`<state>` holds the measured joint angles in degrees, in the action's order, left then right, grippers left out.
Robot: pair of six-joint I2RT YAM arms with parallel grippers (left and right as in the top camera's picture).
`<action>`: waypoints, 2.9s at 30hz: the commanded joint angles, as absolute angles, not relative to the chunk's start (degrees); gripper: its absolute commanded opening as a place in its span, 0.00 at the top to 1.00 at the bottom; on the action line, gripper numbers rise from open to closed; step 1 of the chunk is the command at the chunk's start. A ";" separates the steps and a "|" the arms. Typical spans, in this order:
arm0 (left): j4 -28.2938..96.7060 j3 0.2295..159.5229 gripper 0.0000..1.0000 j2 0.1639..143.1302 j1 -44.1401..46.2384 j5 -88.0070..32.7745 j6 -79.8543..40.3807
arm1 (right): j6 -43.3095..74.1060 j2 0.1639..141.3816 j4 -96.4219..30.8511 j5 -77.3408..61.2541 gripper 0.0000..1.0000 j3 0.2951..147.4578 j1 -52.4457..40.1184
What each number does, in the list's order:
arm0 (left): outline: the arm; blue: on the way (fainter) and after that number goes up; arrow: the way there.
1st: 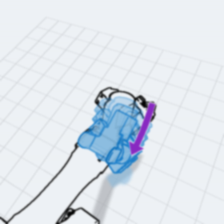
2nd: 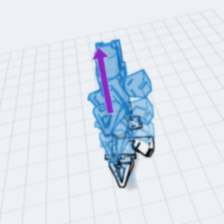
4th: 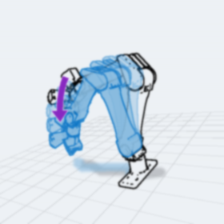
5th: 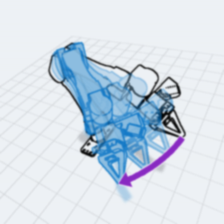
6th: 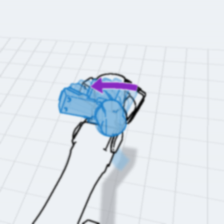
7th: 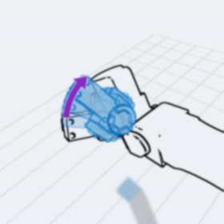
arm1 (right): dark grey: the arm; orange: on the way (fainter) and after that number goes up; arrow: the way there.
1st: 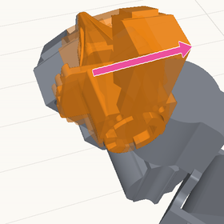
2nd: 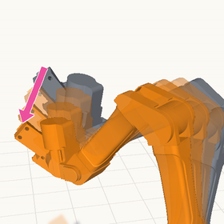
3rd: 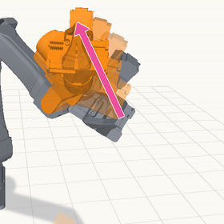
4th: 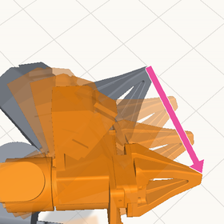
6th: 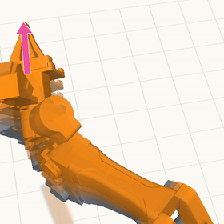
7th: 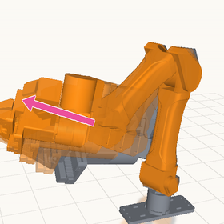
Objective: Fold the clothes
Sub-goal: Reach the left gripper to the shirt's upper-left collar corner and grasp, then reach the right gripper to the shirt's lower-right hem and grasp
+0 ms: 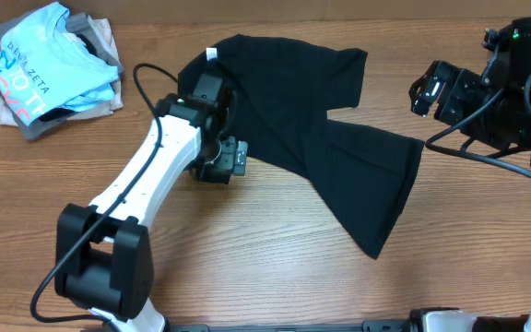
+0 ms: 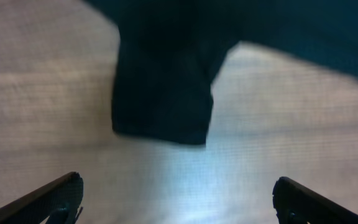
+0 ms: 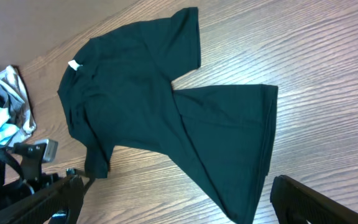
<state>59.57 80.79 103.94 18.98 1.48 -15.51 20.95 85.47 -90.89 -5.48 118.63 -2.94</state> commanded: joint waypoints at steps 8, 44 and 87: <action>53.89 81.91 0.00 115.20 23.22 11.35 -16.29 | 21.04 85.86 -90.43 -3.42 0.00 118.32 -2.66; 56.62 83.48 0.96 117.43 23.64 21.37 -17.50 | 21.08 85.95 -90.45 -2.63 0.00 118.04 -2.66; 78.63 100.97 0.91 117.43 21.28 25.61 -24.91 | 25.67 85.97 -68.29 -17.39 0.01 57.45 -30.28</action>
<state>78.61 99.94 117.34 21.63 25.52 -23.88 21.54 86.41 -69.60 -19.55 58.85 -27.07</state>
